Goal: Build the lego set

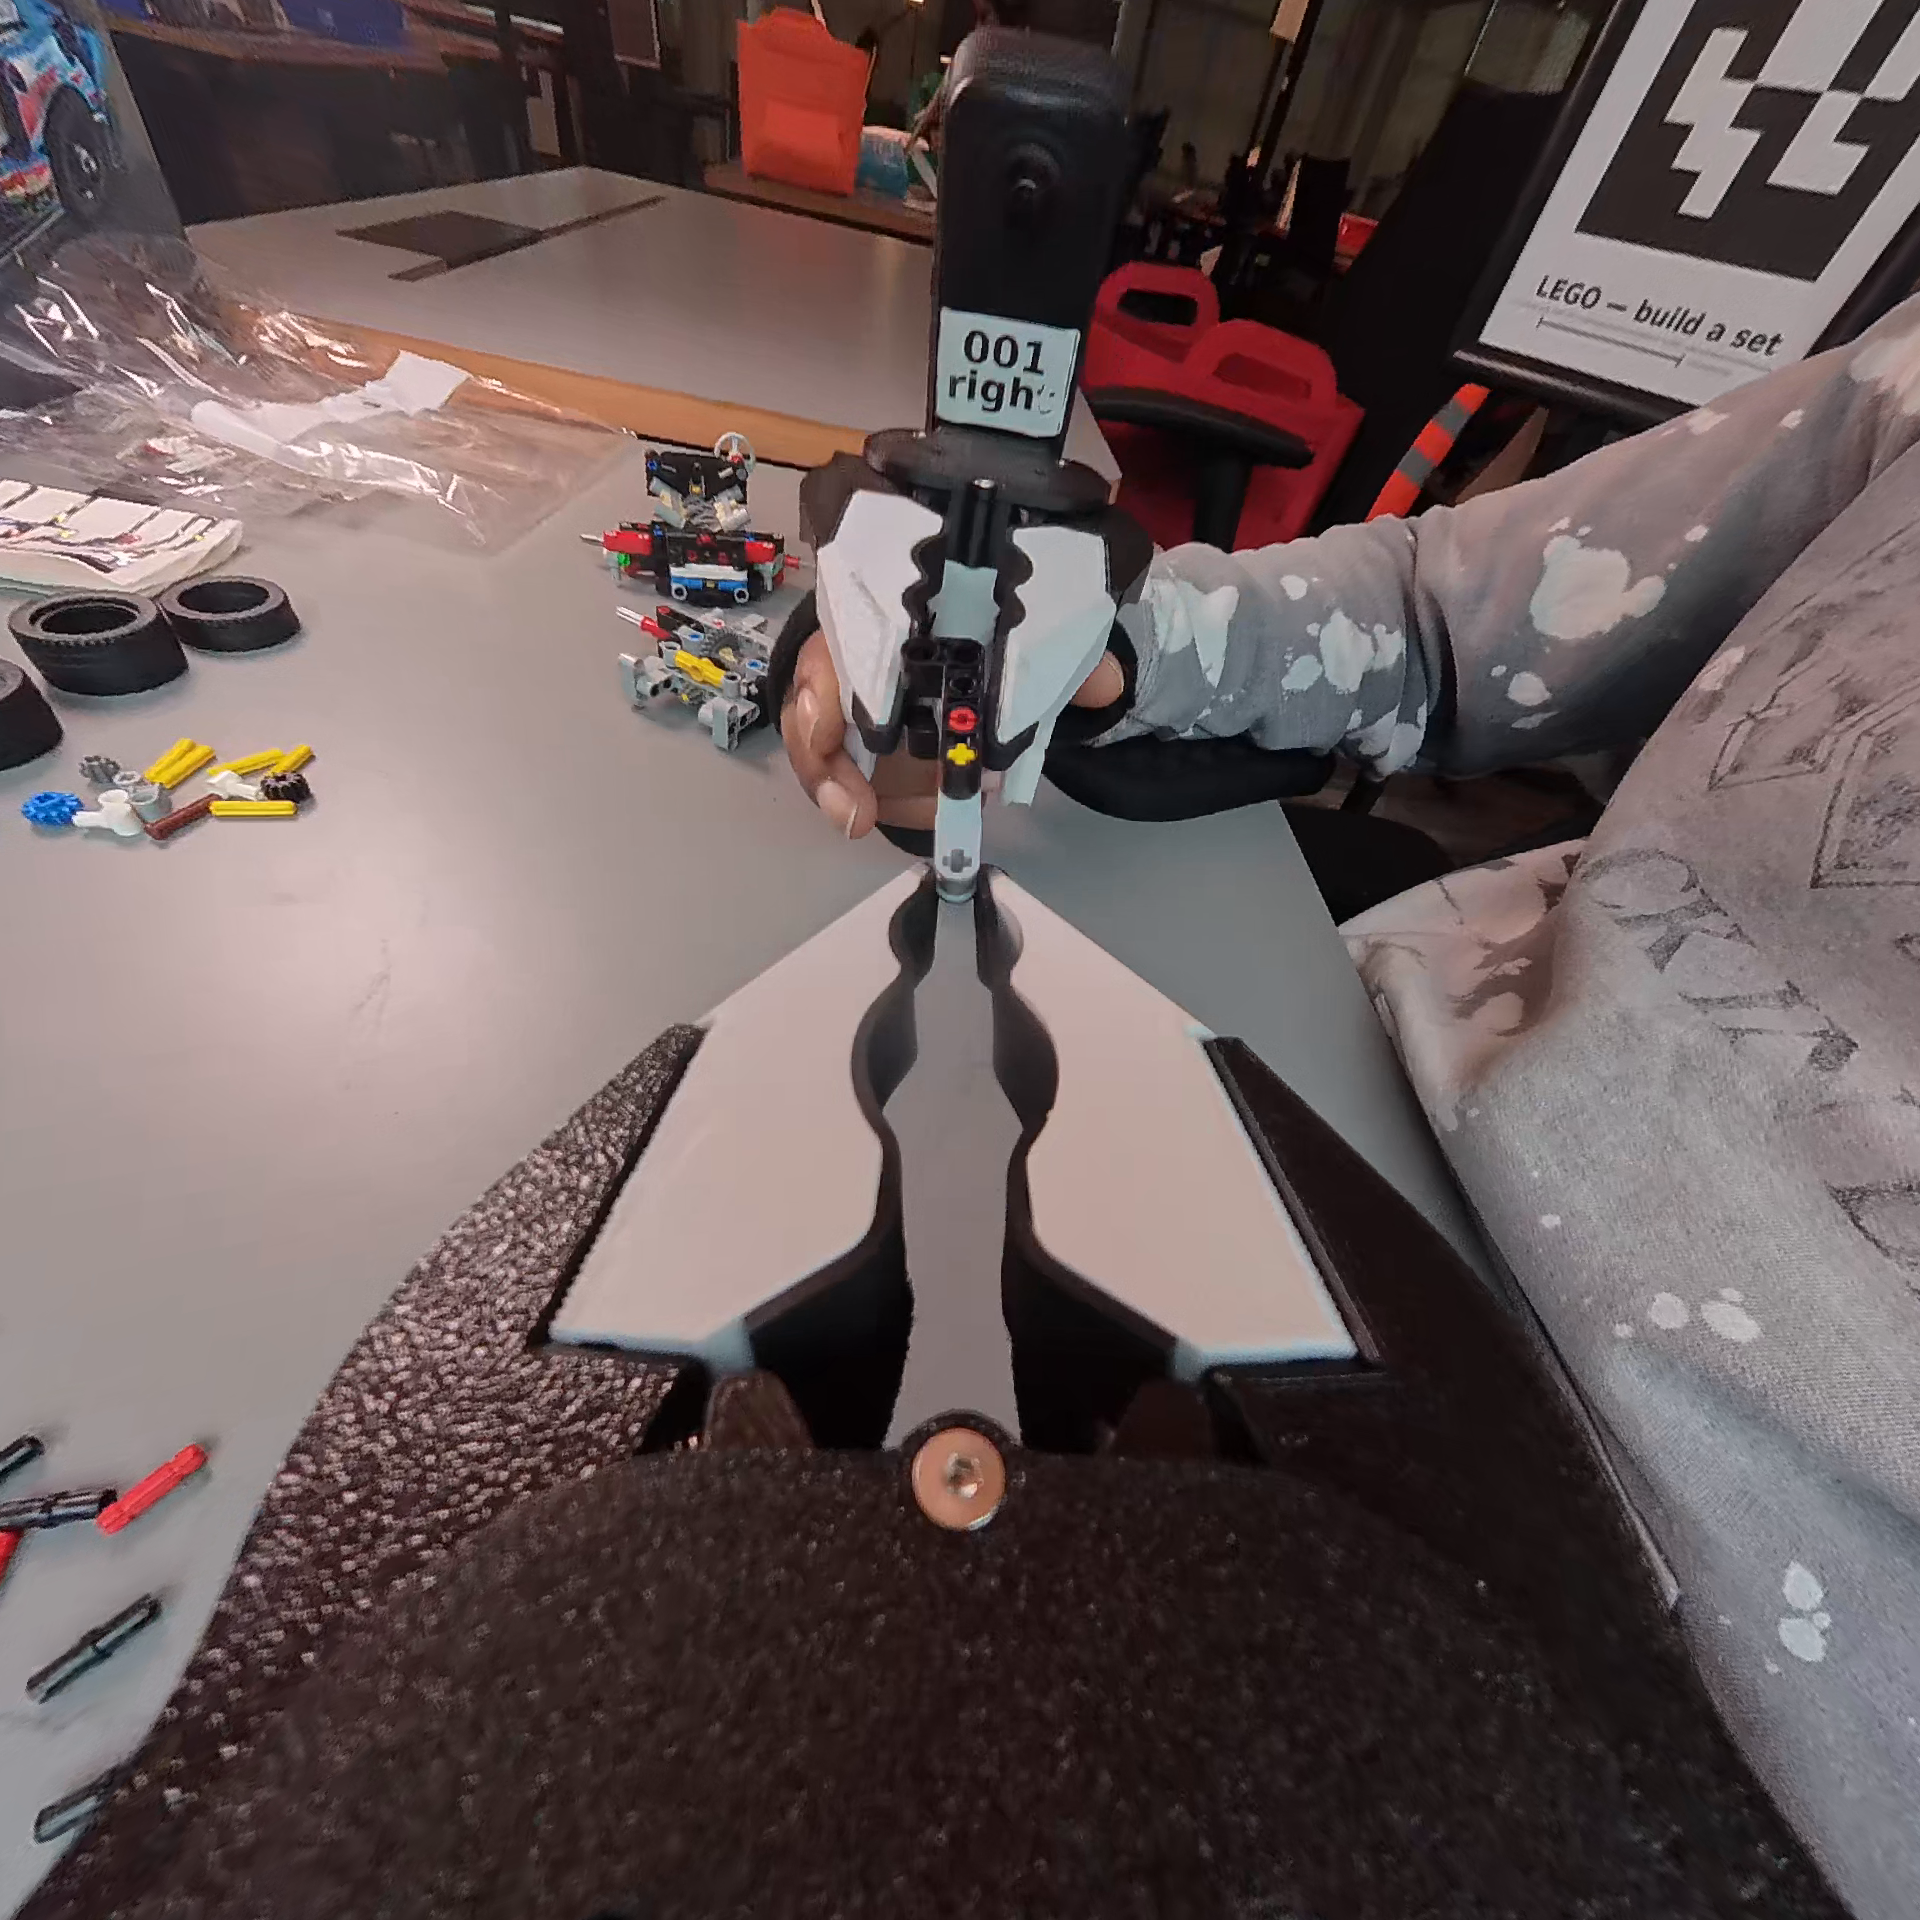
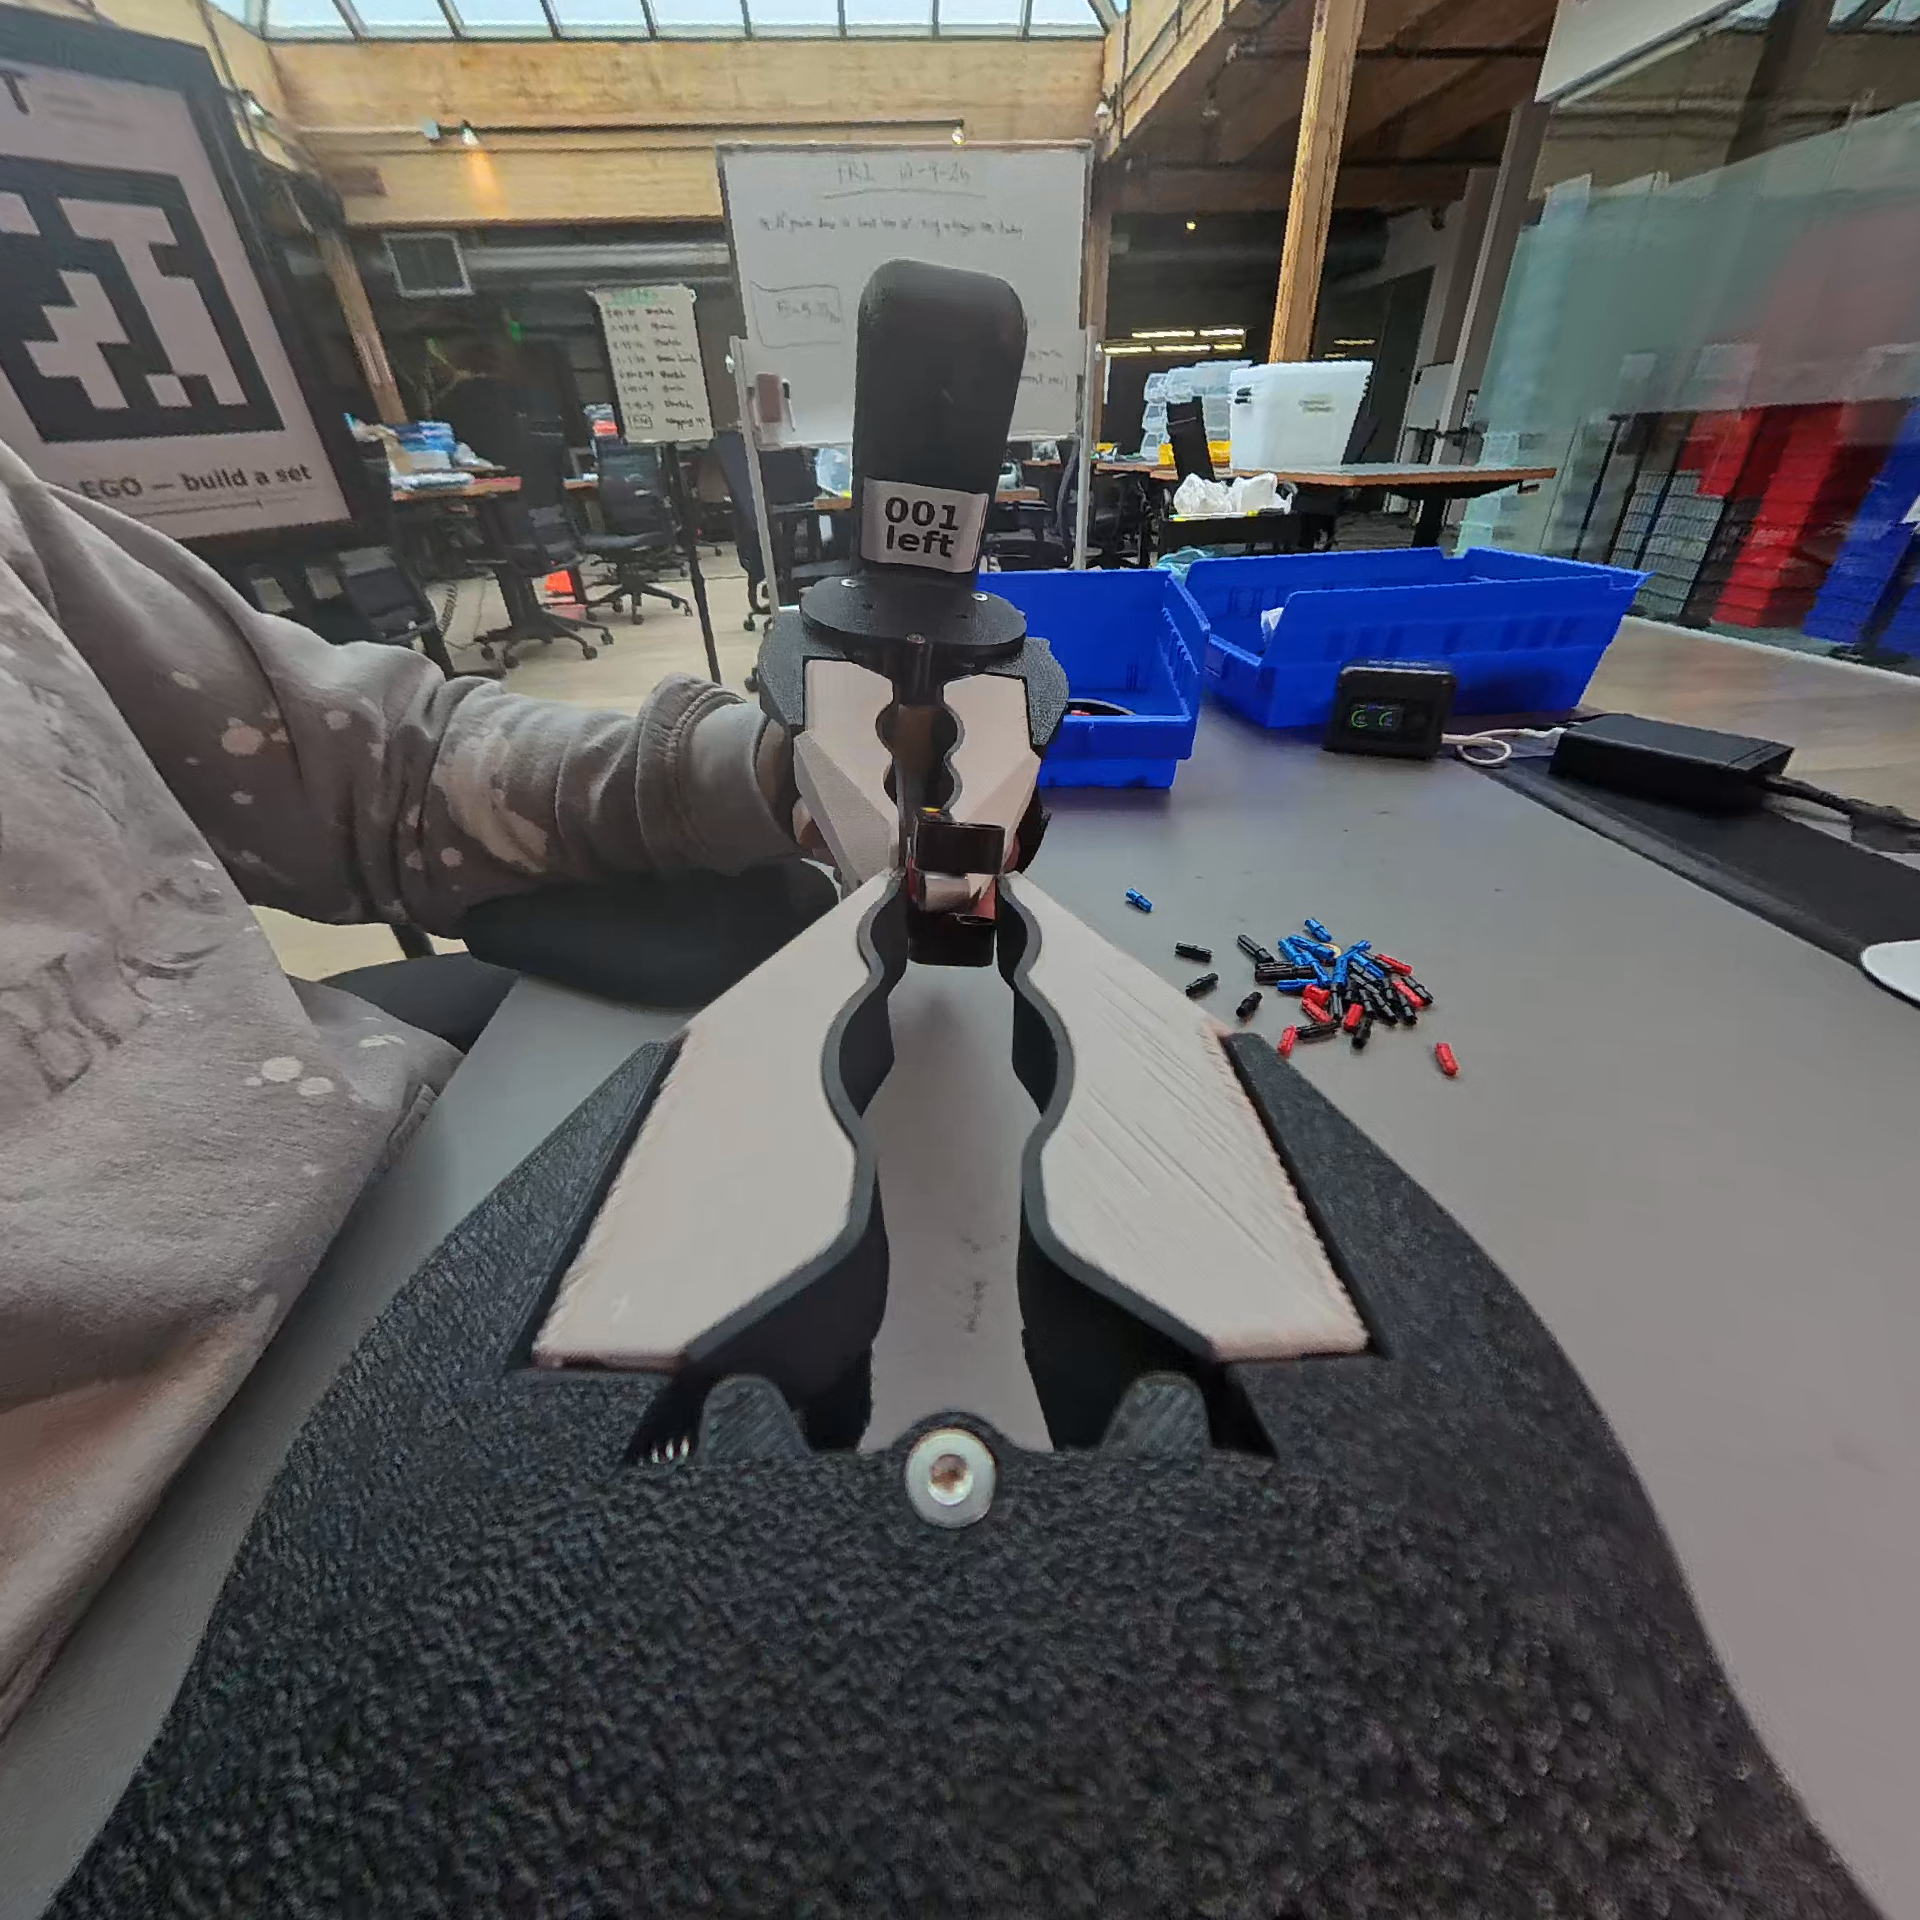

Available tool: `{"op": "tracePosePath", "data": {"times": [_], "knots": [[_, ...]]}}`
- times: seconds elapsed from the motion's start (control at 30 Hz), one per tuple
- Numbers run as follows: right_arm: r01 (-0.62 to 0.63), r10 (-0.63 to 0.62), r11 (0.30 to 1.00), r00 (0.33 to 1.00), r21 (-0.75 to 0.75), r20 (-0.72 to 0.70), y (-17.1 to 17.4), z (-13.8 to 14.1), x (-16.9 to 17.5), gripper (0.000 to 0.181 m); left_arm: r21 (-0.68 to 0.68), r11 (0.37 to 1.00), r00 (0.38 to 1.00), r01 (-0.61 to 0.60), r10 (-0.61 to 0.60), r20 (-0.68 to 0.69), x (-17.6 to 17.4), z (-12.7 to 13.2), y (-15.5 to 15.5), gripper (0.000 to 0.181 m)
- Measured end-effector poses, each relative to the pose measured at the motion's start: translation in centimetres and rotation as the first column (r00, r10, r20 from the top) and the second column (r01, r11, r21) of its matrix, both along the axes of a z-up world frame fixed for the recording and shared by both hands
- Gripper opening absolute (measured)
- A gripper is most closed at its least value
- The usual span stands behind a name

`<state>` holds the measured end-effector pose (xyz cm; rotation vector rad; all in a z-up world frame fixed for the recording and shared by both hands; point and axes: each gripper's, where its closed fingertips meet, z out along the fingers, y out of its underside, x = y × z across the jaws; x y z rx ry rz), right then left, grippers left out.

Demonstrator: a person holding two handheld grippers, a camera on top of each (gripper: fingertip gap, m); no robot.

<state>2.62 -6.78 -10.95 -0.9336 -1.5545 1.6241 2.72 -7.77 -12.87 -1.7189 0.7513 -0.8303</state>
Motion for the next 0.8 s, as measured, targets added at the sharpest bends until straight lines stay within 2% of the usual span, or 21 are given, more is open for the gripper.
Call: {"op": "tracePosePath", "data": {"times": [0.17,0.43,0.53,0.63,0.8], "knots": [[-0.011,0.012,0.999,1.0,-0.049,0.009,0.0,-0.1,-0.2,0.016,0.024,1.0,0.999,-0.017,0.016,0.039,-0.1,0.9,0.1,0.006],[-0.047,0.048,0.996,0.999,-0.072,0.014,-0.4,0.2,0.1,0.015,-0.021,1.0,1.0,-0.002,0.002,0.014,0.6,-0.3,0.1,0.007],[-0.053,0.056,0.994,0.998,-0.096,0.024,-0.3,0.2,0.2,0.015,-0.021,1.0,1.0,0.012,-0.012,-0.007,0.9,-0.8,-0.1,0.016],[-0.055,0.06,0.994,0.997,-0.09,0.051,-0.2,-0.2,0.1,0.015,-0.02,1.0,1.0,0.009,-0.008,0.026,0.9,-0.4,0.0,0.02],[-0.053,0.055,0.998,0.991,-0.024,0.125,-0.6,-1.6,-0.1,0.014,-0.019,1.0,1.0,-0.003,0.003,0.027,0.6,-0.4,0.1,0.016]]}}
